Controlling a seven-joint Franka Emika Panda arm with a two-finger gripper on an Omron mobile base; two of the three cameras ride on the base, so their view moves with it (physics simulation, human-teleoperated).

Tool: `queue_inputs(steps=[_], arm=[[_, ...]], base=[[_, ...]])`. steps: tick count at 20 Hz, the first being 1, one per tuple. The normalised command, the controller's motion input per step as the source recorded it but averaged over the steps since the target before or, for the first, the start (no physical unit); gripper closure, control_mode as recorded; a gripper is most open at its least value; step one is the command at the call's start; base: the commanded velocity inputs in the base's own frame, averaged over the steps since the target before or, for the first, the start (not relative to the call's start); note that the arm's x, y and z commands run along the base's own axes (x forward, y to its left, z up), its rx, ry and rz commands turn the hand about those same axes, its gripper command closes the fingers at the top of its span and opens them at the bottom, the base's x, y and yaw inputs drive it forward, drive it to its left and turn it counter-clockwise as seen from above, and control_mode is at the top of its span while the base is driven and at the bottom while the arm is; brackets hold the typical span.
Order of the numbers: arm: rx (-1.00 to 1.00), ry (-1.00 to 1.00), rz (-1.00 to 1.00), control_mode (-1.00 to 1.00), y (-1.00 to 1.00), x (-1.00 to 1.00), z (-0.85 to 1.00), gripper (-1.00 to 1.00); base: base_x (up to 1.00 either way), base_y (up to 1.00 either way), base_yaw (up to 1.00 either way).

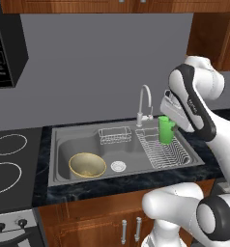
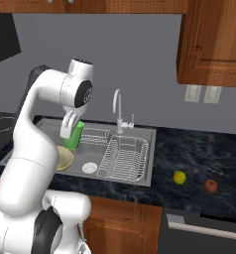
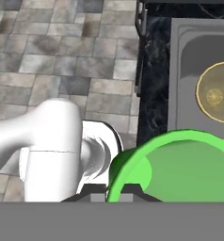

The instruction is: Remove the apple and pear from the sink. Then move the bowl and cup from the counter to the sink for washing.

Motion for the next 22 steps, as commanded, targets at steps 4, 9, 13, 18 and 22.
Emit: queue_inputs(steps=[4, 9, 13, 18, 22], arm=[[0.00, 0.00, -0.08, -1.00, 0.35, 0.03, -0.06, 1.00], [0.00, 0.00, -0.10, -1.00, 0.32, 0.04, -0.12, 1.00], [0.00, 0.00, -0.12, -1.00, 0.20, 0.14, -0.16, 1.00], [0.00, 0.00, -0.13, -1.00, 0.10, 0.24, -0.13, 1.00], [0.00, 0.00, -0.12, -1.00, 0.08, 0.25, -0.13, 1.00]], base=[[0.00, 0.00, 0.00], [0.00, 0.00, 0.00], [0.00, 0.00, 0.00], [0.00, 0.00, 0.00], [0.00, 0.00, 0.00]])
